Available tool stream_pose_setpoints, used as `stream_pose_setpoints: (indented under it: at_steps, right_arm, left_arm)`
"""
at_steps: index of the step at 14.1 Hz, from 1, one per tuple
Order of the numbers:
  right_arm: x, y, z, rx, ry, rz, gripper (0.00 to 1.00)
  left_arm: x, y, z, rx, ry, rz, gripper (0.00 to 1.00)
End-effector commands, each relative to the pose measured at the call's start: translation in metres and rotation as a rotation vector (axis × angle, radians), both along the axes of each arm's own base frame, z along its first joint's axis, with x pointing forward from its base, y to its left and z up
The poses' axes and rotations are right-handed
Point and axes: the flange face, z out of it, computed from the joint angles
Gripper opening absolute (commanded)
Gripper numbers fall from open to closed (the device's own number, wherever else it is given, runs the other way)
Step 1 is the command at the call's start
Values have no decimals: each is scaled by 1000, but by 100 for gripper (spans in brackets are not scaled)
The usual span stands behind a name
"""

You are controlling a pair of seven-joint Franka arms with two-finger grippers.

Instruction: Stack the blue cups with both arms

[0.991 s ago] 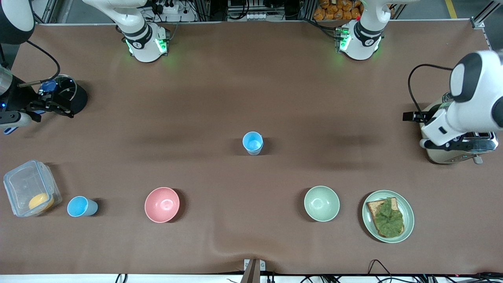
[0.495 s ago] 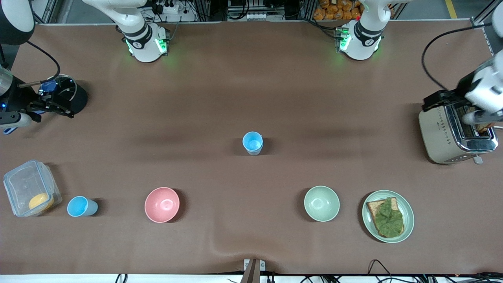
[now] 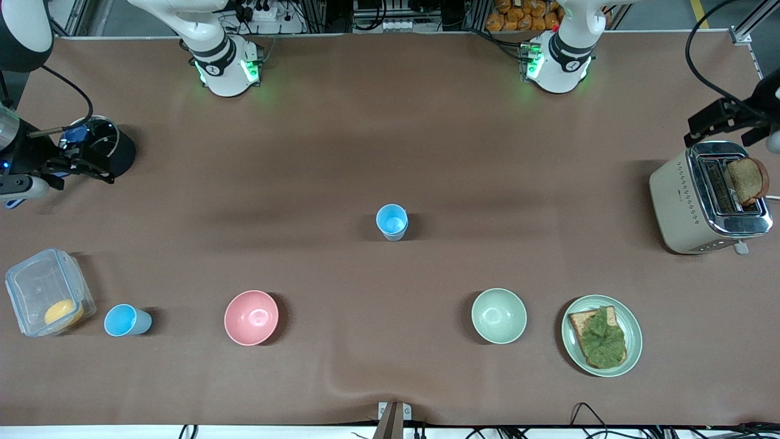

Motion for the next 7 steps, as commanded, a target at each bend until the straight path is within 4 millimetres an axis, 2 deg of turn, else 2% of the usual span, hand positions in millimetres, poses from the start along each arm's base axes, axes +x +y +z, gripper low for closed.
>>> stream_pose_setpoints:
  at_steps: [1,5,7]
  right_arm:
    - [1,-2,2,12,5,-9,100]
    - [1,-5,2,12,7,-14,100]
    - [1,-6,2,12,7,-17,100]
  left_arm:
    - [4,-8,3,-42,7,-50,100]
    - [16,-4,-9,-30,7,-26,100]
    - [16,-8,-10,14,6,-30,100]
